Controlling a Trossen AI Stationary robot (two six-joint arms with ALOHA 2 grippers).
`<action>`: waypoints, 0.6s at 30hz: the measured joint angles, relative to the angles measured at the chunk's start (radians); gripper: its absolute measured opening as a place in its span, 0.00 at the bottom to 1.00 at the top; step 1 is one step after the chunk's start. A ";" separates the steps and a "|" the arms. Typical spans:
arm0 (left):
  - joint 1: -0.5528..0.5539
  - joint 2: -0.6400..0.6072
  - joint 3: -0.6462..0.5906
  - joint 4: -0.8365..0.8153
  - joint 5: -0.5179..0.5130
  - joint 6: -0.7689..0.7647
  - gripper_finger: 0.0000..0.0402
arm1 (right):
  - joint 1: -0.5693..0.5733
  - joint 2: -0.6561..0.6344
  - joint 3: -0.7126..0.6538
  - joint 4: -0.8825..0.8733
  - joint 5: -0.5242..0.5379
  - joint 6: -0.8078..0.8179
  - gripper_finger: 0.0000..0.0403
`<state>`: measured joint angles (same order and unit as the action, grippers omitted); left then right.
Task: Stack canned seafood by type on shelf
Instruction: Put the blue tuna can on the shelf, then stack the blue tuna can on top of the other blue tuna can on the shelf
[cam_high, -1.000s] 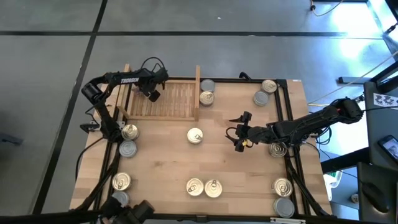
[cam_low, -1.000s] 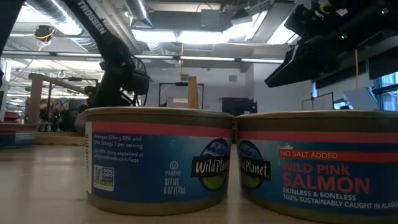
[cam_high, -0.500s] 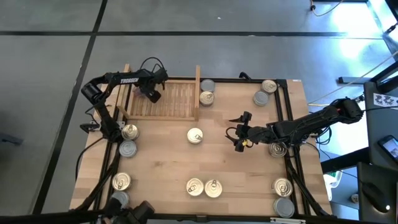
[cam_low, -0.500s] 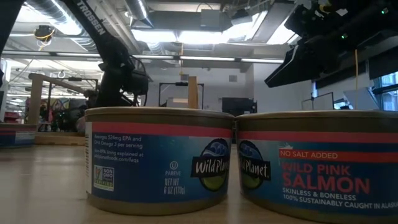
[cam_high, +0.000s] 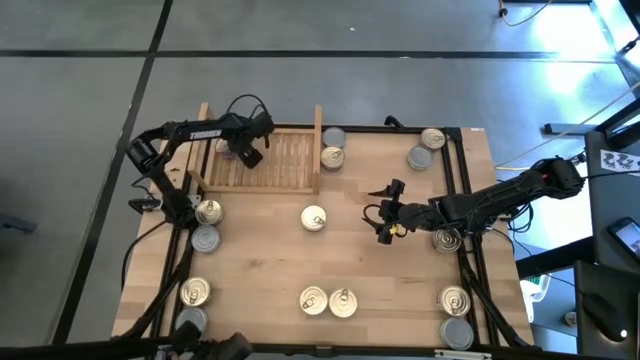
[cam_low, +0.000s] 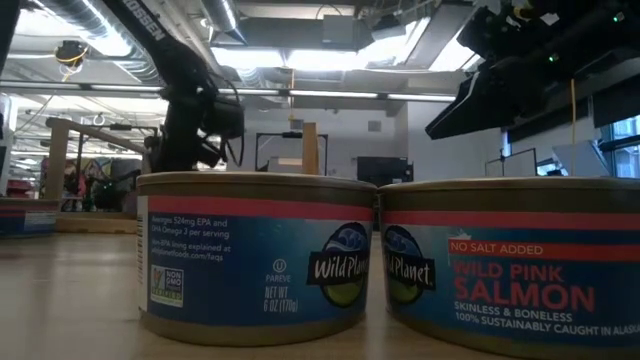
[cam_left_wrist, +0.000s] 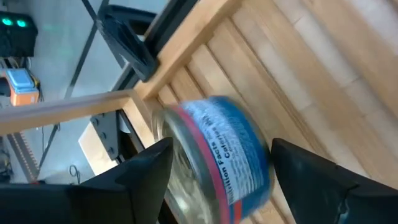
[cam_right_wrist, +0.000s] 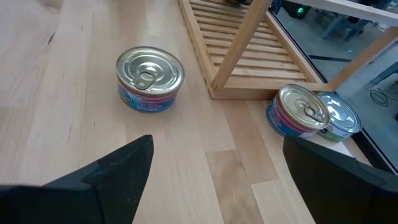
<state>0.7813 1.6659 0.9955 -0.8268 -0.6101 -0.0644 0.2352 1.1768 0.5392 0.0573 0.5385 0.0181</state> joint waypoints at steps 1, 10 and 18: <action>-0.001 -0.011 0.000 0.000 0.000 0.001 0.67 | 0.000 0.000 0.000 0.000 0.000 0.000 0.89; -0.004 -0.037 -0.003 0.010 0.168 0.018 0.67 | 0.000 0.000 0.000 -0.002 0.000 0.000 0.89; 0.004 -0.035 -0.051 0.068 0.162 0.019 0.67 | 0.000 0.000 0.000 -0.001 0.000 -0.008 0.89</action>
<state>0.7854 1.6305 0.9441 -0.7593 -0.4485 -0.0456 0.2352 1.1767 0.5392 0.0559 0.5388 0.0101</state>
